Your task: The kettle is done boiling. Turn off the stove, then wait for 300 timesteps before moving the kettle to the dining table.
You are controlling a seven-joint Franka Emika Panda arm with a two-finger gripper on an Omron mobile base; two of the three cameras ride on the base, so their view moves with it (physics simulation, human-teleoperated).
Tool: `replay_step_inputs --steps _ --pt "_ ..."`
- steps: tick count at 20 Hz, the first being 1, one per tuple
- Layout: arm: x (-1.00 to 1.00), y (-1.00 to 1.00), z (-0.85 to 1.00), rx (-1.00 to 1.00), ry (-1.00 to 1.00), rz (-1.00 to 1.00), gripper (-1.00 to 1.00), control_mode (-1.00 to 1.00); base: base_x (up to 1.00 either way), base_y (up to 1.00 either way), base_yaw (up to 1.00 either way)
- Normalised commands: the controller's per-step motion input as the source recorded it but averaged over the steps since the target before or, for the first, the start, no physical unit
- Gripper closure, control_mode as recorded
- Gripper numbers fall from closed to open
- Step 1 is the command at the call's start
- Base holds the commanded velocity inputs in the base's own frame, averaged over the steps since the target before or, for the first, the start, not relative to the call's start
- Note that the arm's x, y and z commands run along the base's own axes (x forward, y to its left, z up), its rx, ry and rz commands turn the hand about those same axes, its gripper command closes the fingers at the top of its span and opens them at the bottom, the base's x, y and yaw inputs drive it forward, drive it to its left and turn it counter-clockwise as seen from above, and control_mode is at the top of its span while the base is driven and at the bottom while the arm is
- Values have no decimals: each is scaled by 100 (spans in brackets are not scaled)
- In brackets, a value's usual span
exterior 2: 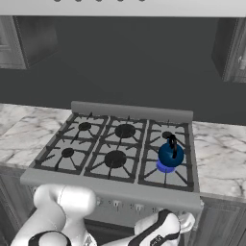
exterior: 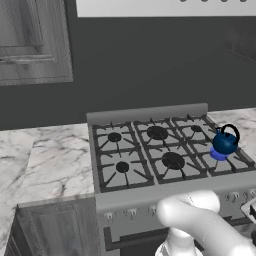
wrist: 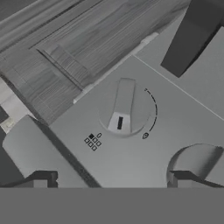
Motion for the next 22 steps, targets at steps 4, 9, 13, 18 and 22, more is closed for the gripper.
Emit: replay_step_inputs --steps 4,9,13,18,22 --pt "8 -20 -21 0 0 0 -100 -100 0 0 0" --pt "7 -20 -19 0 0 0 -100 -100 0 0 0" --pt "8 -15 -21 0 0 0 -100 -100 0 0 0" --pt "11 -9 -20 0 0 0 -100 -100 0 0 0" --pt "13 -7 -1 0 0 0 -100 -100 0 0 0"
